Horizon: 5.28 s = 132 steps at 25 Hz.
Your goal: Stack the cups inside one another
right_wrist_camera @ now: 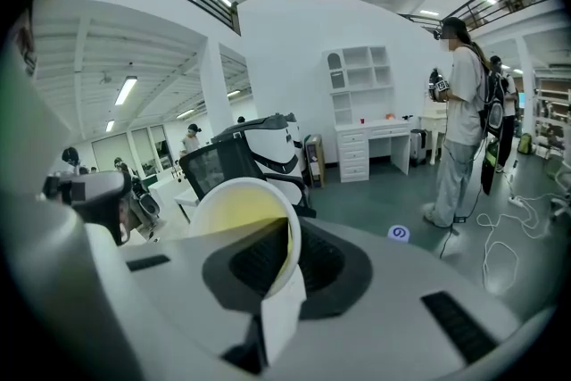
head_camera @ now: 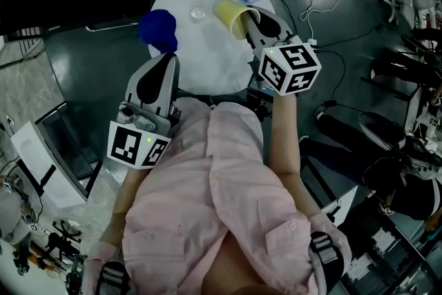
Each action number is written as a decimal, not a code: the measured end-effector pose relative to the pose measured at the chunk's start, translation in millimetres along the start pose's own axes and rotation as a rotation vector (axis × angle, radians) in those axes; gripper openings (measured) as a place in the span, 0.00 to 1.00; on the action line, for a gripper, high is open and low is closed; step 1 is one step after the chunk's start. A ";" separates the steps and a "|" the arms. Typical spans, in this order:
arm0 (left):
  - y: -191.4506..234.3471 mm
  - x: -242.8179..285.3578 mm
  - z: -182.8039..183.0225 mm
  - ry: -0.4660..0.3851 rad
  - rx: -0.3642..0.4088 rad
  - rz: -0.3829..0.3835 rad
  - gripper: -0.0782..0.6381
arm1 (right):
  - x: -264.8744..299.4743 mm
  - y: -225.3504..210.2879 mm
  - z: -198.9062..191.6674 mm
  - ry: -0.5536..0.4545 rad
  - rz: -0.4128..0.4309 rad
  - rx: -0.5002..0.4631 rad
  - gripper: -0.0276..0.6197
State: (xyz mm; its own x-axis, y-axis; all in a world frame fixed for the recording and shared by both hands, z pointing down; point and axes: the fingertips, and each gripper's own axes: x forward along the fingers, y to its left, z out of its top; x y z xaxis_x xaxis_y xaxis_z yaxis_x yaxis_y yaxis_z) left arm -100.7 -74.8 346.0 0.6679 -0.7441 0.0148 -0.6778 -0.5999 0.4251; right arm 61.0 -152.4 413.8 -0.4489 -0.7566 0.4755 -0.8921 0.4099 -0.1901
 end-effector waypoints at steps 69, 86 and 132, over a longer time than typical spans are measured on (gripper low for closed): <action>10.9 7.9 -3.7 0.025 -0.033 0.007 0.13 | 79.2 9.5 -55.0 0.303 0.160 -0.139 0.10; 13.1 12.0 -4.2 0.041 -0.027 0.002 0.13 | 106.6 1.4 -76.7 0.391 0.143 -0.200 0.10; 40.2 7.1 -2.3 0.068 -0.052 0.116 0.13 | 168.5 -14.7 -159.3 0.622 0.144 -0.312 0.11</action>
State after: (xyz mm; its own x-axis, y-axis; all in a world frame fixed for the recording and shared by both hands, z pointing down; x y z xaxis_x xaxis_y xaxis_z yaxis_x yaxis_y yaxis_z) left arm -122.5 -103.6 365.3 0.6068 -0.7846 0.1274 -0.7360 -0.4940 0.4629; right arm 6.6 -204.7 633.5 -0.3658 -0.2907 0.8841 -0.7280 0.6812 -0.0772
